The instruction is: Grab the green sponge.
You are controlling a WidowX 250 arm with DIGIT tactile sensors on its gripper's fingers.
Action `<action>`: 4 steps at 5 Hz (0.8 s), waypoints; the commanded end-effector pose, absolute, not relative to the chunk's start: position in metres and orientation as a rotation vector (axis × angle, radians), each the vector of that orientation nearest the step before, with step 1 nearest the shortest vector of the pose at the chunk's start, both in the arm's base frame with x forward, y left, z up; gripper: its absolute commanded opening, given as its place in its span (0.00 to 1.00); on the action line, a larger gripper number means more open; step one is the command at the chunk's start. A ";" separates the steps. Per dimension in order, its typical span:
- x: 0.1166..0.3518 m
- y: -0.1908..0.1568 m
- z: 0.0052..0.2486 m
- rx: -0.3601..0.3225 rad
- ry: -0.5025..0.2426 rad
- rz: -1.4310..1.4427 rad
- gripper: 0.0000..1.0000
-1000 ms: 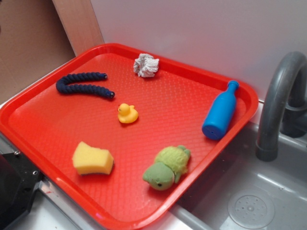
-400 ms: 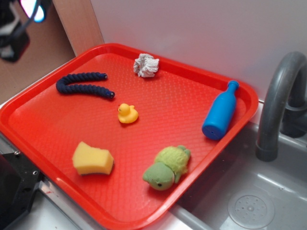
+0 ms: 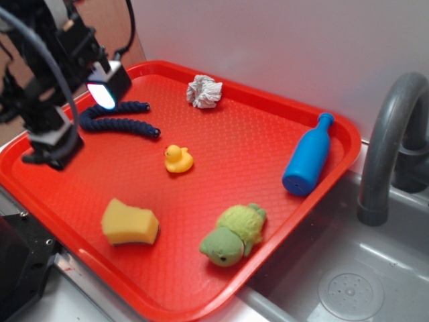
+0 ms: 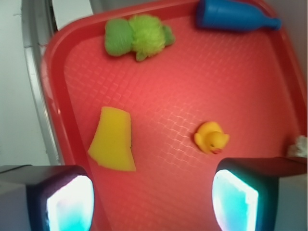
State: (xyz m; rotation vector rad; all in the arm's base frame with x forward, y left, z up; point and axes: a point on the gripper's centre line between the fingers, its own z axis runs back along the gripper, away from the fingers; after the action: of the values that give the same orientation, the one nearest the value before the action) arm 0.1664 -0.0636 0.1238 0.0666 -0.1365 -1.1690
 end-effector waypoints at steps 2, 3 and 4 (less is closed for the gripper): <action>0.141 -0.091 0.055 0.001 -0.026 -1.058 1.00; 0.140 -0.098 0.041 0.014 -0.059 -1.021 1.00; 0.149 -0.110 0.028 0.048 -0.167 -0.959 0.00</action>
State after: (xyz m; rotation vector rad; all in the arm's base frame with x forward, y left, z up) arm 0.1523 -0.1009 0.0264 0.0539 -0.1585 -0.9369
